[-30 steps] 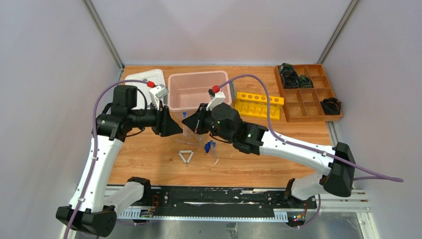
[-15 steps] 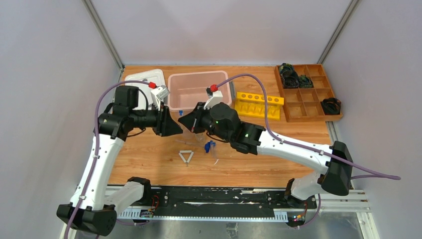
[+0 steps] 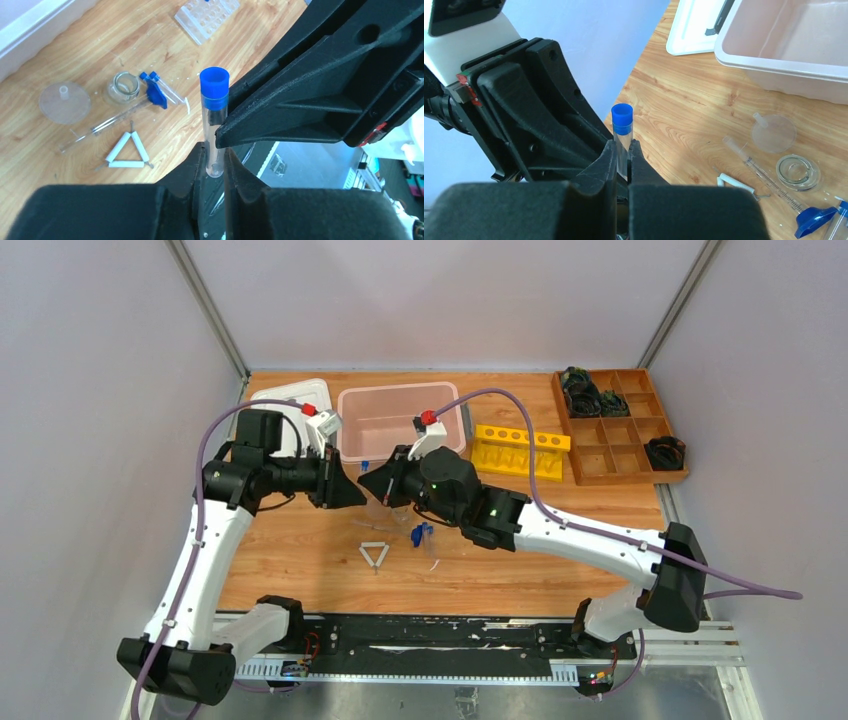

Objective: Organize the chemistry lab equipment

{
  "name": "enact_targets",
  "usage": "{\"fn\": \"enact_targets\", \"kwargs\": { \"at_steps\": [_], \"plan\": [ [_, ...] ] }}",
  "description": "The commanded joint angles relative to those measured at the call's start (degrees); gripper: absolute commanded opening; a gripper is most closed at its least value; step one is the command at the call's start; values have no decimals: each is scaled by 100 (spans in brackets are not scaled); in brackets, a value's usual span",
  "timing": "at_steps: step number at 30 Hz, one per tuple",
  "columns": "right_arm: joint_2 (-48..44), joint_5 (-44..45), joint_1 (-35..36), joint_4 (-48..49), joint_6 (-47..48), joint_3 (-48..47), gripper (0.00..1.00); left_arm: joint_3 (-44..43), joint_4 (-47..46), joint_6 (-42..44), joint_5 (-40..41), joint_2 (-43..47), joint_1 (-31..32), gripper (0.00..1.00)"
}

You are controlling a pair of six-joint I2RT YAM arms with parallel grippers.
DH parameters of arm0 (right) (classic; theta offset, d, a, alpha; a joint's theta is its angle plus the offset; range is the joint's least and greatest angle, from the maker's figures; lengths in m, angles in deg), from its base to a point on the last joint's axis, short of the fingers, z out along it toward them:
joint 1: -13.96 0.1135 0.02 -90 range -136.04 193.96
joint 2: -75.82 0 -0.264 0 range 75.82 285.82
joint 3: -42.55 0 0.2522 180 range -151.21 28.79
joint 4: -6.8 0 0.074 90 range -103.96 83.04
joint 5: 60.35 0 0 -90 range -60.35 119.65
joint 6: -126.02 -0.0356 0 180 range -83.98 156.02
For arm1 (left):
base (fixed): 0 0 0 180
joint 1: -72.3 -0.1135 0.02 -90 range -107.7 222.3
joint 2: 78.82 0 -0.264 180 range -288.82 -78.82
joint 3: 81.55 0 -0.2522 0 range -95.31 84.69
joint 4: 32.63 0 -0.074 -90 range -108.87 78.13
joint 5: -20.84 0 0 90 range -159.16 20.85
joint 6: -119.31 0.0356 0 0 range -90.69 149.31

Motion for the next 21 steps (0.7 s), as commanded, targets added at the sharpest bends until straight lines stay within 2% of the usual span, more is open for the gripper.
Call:
{"fn": "enact_targets", "kwargs": {
  "at_steps": [1,2,4,5,8,10,14,17,21],
  "plan": [
    [-1,202,76,305,28,-193,7,-27,-51,145,-12,-29,-11,7],
    [-5,233,71,284,23,-189,16,-19,-51,177,-1,-24,-11,1],
    [1,182,-4,-121,15,-390,36,-25,-51,269,16,-10,-11,0],
    [46,90,-88,-685,25,-596,43,-29,-55,331,19,7,-11,0],
    [416,-543,-430,-1898,170,-1408,54,-31,-60,511,-34,67,-7,0],
    [721,-1285,-654,-2492,296,-1911,55,-46,-58,599,-65,96,6,0],
    [1170,-2710,-954,-2876,544,-2521,48,-9,-59,753,1,188,62,0],
    [1292,-3131,-962,-3142,764,-2826,44,-31,-59,800,111,225,76,0],
    [1170,-3130,-983,-3255,903,-2832,42,-59,-52,886,280,234,102,0]
  ]
}}
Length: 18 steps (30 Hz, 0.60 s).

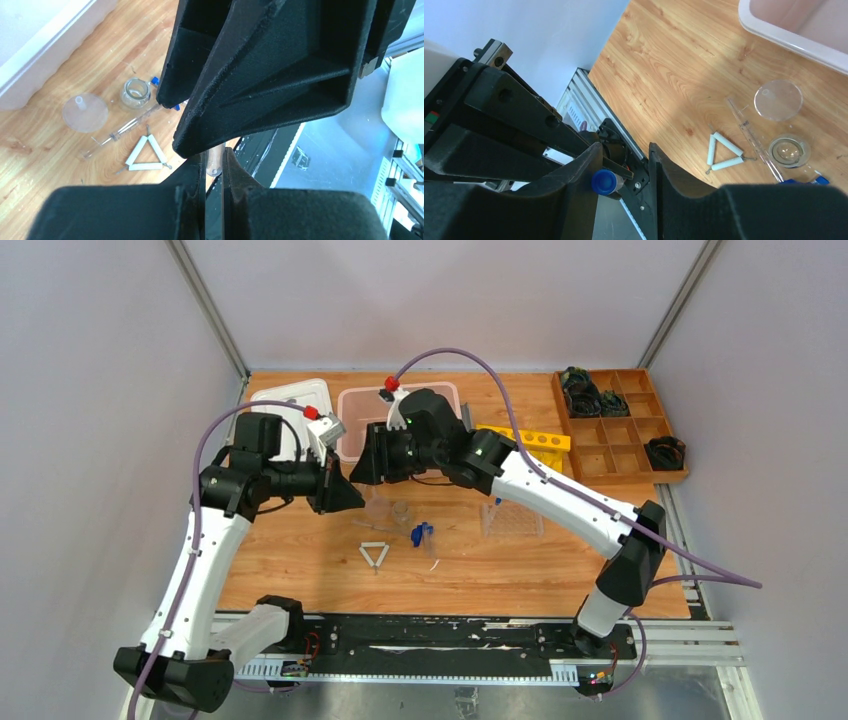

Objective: Organize the chemistry lab equipment

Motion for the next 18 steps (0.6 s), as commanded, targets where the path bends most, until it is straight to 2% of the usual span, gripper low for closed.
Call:
{"fn": "enact_targets", "kwargs": {
  "at_steps": [1,8,11,16,18],
  "plan": [
    [-176,-586,-23,-443,334,-252,41,-51,-60,237,185,91,59,0],
    [-218,-585,-70,-598,334,-369,36,5,-59,662,665,158,72,0],
    [-208,-559,-77,-629,344,-336,26,-11,-59,674,605,74,72,0],
    [-193,-481,-96,-737,367,-399,1,-94,-59,637,618,-30,68,2],
    [-201,-339,-102,-744,382,-367,0,-81,-59,661,538,-23,72,5]
  ]
}}
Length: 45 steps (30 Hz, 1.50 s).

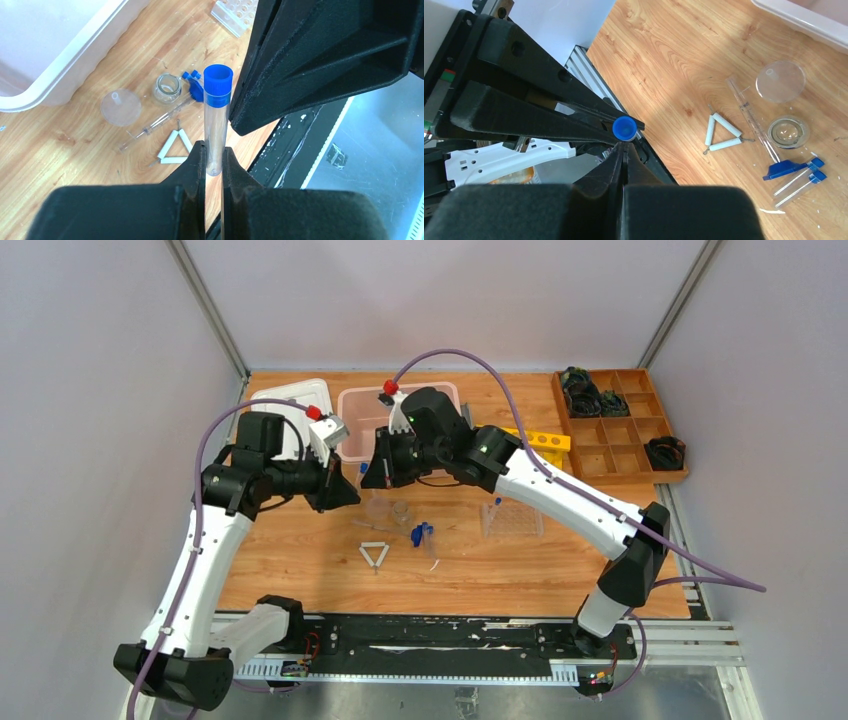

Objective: Organize the chemistry lab equipment

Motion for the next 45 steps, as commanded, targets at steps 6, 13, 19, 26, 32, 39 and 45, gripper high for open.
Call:
{"fn": "enact_targets", "kwargs": {
  "at_steps": [6,13,19,26,32,39,45],
  "plan": [
    [8,134,-60,-132,37,-270,39,-92,-125,43,-143,-42,18,0],
    [41,427,-57,207,-1,-170,35,-27,-125,43,-128,53,18,0],
    [178,288,-36,486,-114,-155,29,-37,-125,43,140,22,27,0],
    [247,330,-13,400,-81,-237,25,-150,-125,11,123,26,26,0],
    [-330,1065,-62,305,199,157,0,-212,-125,-74,213,-68,25,43],
    [-1845,2704,-89,100,756,2007,0,-290,-125,-153,427,-86,24,100],
    [-3302,4107,-120,-152,822,3857,0,-317,-123,-244,601,-79,19,100]
  ]
}}
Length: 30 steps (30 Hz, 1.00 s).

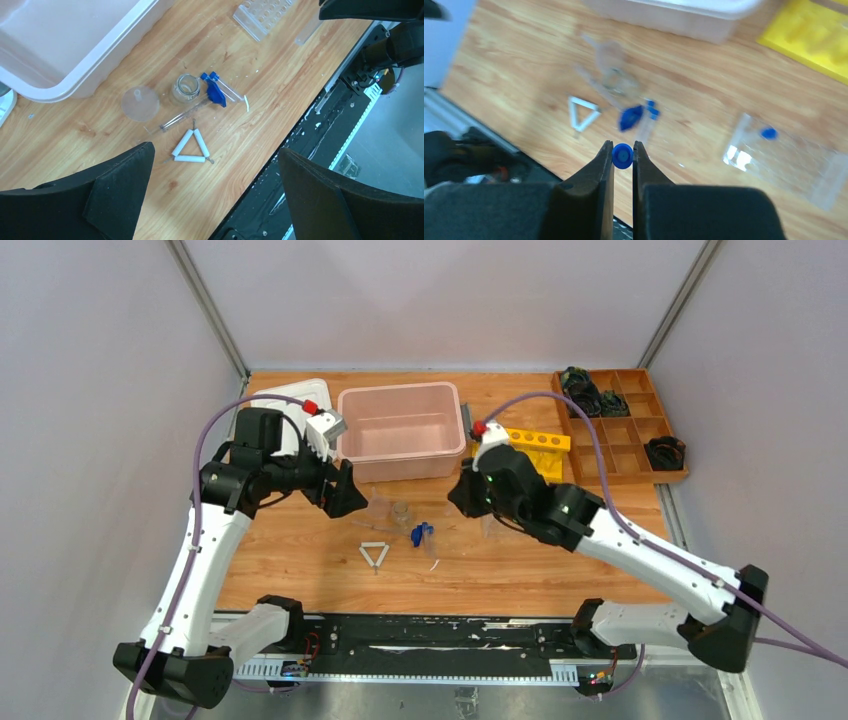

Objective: Organize the chemistry lab equipment

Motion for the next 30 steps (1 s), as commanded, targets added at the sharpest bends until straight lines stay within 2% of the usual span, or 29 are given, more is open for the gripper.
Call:
{"fn": "enact_targets", "kwargs": {
  "at_steps": [1,7,11,25,30],
  "plan": [
    [-810,1363,-74,-316,169,1058,0,-162,-42,-80,179,5,-3,100],
    [-1555,2279,-78,-323,-23,2050,0,-176,-38,-144,222,40,-5,100],
    [-1674,2690,-79,207,2,2563,0,-240,-38,-260,293,14,-5,100],
    [-1210,3056,-80,1944,501,3441,0,-272,-38,-349,460,-78,-8,100],
    [-866,3008,-80,2167,515,3505,0,-302,-37,-338,481,-52,-6,100]
  ]
}}
